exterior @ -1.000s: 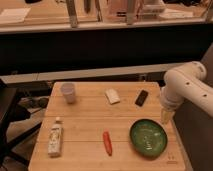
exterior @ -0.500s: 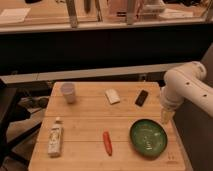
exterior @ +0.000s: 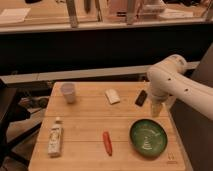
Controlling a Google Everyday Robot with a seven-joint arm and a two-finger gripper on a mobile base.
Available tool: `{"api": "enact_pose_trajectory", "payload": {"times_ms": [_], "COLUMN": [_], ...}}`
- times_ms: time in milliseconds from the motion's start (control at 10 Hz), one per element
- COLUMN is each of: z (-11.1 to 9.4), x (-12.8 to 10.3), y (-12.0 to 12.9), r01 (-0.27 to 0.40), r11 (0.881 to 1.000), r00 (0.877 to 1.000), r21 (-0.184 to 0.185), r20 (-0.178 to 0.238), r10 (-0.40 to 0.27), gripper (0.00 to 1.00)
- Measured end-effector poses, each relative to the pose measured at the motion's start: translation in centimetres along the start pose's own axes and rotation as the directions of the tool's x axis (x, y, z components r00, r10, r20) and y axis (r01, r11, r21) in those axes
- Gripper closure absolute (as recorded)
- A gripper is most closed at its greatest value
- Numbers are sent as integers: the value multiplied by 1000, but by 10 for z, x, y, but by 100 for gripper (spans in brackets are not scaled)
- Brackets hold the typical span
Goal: Pick up the ceramic cup
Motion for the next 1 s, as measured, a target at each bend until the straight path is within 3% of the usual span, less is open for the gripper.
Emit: {"api": "enact_pose_trajectory", "payload": {"times_ms": [200,400,600,800,1000], "z": [-5,-12,-20,-24,-28], "x": [-14,-44,-75,-85,-109], "y": [-11,-26,-42,-52,-64], "r01": [38,76,127,156,203], "r11": [999,996,989,984,973], "r00": [999,997,991,986,978], "r21": [19,45,71,88,110], "r20": [-19,-32,-53,-67,-74], "r10": [-37,-75,-124,-151,-196], "gripper": [20,20,20,20,20]}}
